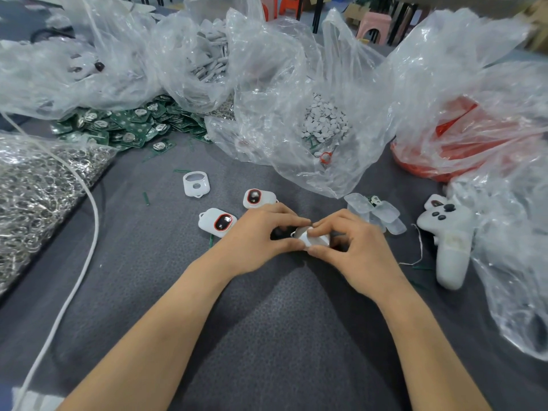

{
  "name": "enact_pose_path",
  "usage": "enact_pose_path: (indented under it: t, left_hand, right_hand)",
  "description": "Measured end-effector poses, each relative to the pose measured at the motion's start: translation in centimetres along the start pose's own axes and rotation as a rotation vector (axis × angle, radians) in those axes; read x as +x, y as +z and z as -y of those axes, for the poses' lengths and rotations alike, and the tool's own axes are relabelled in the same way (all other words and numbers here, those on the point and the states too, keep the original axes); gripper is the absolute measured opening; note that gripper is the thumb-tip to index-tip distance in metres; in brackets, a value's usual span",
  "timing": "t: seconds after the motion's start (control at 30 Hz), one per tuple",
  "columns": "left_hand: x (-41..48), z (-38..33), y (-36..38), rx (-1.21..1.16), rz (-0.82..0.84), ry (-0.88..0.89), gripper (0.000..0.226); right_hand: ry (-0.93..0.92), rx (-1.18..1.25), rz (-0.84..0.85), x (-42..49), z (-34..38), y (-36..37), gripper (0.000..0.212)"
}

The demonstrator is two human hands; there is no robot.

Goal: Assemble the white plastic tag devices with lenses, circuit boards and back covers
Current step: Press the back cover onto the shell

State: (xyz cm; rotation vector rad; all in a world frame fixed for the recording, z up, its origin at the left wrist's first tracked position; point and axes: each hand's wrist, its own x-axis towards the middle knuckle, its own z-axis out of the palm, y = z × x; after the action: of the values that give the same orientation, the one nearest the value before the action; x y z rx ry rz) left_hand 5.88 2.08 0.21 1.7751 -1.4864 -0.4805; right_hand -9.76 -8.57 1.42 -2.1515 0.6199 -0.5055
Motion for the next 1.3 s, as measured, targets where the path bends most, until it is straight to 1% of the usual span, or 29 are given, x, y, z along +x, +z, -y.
enact_pose_path:
  t: [0.27,0.4,0.53,0.63,0.73,0.8,0.93,1.0,1.17,1.3]
  left_hand:
    - [0.3,-0.3,0.1,0.042,0.023,-0.035,0.033]
    - [0.4,-0.4,0.2,0.085,0.035,-0.038,0.036]
    - [0.3,-0.5,0.3,0.091,0.037,-0.045,0.037]
    - [0.5,-0.6,0.2,0.090,0.042,-0.068,0.037]
    - [0.7,-0.7,0.5,0.145,0.041,-0.078,0.037]
    - [0.6,-0.5,0.6,0.143,0.031,-0.061,0.037]
    - [0.2,0.1,0.6,0.103,-0.021,0.007,0.037]
    - [0.1,0.2,0.7,0.114,-0.032,0.011,0.039]
    - [-0.3,0.0,1.1,0.263,-0.041,0.024,0.043]
    - [-0.7,-0.3,1.6,0.425,-0.041,0.005,0.045]
  right_hand:
    - [-0.010,-0.050,0.003,0.2,-0.1,0.0,0.019]
    - [-0.018,-0.060,0.017,0.2,-0.1,-0.2,0.019]
    - [-0.006,-0.040,-0.009,0.1,-0.2,-0.1,0.018]
    - [0.011,-0.005,0.008,0.3,-0.4,-0.2,0.024]
    - [0.017,0.034,0.027,0.5,-0.7,-0.4,0.029]
    - [0.020,0.057,0.030,0.6,-0.9,-0.5,0.029]
    - [0.007,0.042,0.045,0.4,-1.0,-0.6,0.038]
    - [-0.004,0.015,0.047,0.5,-1.0,-0.6,0.035]
    - [-0.022,-0.043,0.039,0.6,-1.0,-0.6,0.029]
    - [-0.017,-0.015,0.037,0.7,-1.1,-0.5,0.029]
